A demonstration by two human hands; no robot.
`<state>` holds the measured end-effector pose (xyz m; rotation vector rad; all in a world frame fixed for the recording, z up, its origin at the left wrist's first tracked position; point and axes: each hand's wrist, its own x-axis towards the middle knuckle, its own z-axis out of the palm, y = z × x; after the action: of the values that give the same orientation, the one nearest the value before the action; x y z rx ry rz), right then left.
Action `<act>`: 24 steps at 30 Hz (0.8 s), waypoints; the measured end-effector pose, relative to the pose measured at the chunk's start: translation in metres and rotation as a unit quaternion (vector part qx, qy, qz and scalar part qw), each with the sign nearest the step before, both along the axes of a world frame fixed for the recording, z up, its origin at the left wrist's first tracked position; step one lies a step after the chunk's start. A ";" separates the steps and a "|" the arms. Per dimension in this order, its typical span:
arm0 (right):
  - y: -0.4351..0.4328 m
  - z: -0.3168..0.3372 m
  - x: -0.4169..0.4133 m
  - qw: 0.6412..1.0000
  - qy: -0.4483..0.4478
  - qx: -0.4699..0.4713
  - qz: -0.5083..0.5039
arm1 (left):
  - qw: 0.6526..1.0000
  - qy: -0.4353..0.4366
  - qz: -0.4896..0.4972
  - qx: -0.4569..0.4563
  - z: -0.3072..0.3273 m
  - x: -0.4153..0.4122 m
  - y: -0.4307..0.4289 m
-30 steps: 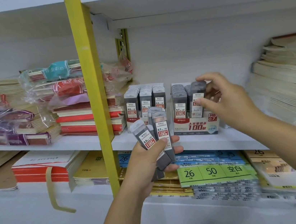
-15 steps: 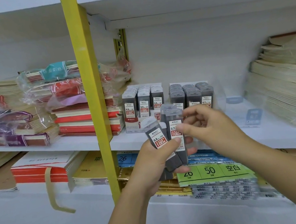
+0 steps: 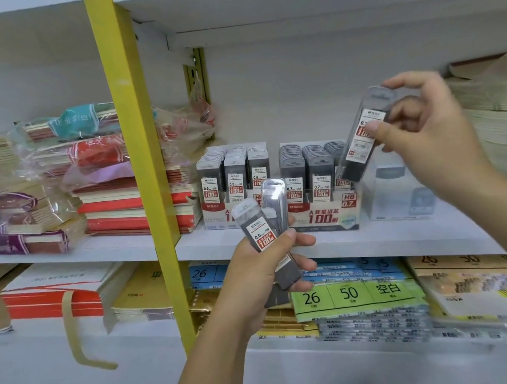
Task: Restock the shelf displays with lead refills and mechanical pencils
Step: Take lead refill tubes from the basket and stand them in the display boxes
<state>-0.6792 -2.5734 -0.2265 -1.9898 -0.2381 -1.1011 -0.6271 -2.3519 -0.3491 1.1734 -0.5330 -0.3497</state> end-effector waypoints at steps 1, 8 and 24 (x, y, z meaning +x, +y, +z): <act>-0.004 0.002 0.002 1.000 -0.004 -0.012 -0.007 | 1.000 -0.003 0.002 0.000 0.000 0.000 -0.001; -0.016 -0.014 0.023 0.992 0.058 -0.102 -0.042 | 1.000 -0.002 0.011 0.019 0.002 -0.002 0.000; -0.015 -0.033 0.038 0.921 0.104 -0.276 -0.256 | 0.999 0.017 0.020 0.034 0.004 -0.005 0.000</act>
<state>-0.6411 -2.5879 -0.2593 -2.7636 0.1120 -1.2137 -0.6318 -2.3522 -0.3454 1.2401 -0.4709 -0.3558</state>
